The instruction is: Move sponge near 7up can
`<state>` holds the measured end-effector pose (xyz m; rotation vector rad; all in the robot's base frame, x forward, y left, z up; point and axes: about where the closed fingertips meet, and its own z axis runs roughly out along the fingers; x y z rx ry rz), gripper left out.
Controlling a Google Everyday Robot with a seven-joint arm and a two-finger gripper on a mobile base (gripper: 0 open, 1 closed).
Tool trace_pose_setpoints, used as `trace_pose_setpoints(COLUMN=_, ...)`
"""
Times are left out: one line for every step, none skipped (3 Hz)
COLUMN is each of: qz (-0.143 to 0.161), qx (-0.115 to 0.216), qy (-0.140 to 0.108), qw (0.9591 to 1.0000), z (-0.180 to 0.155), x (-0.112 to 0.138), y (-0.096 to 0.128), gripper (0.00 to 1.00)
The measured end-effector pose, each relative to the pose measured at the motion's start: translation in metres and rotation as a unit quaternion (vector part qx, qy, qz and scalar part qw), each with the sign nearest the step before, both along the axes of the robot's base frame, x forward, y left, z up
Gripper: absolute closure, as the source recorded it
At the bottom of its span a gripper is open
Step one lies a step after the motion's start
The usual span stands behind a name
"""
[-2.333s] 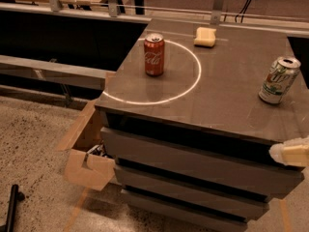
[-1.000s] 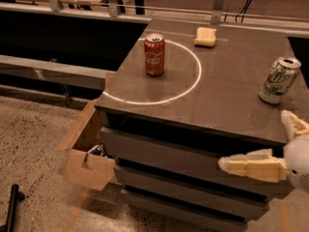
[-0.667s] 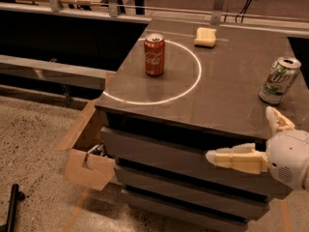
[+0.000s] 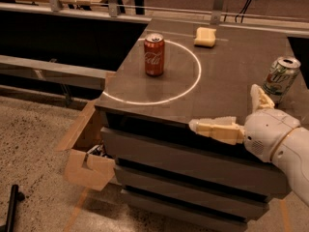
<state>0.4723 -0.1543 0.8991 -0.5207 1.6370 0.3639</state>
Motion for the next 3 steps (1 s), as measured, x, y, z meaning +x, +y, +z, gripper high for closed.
trace_pose_setpoints(qz=-0.008, qx=0.034, qy=-0.006, qw=0.9994, z=-0.003, x=0.025, y=0.016, gripper=0.00)
trace_pose_setpoints(qz=-0.015, qx=0.054, qy=-0.019, qw=0.9982, z=0.000, x=0.050, y=0.035, gripper=0.00)
trace_pose_setpoints(qz=-0.014, qx=0.049, qy=-0.021, qw=0.9985, z=0.002, x=0.048, y=0.035, gripper=0.00)
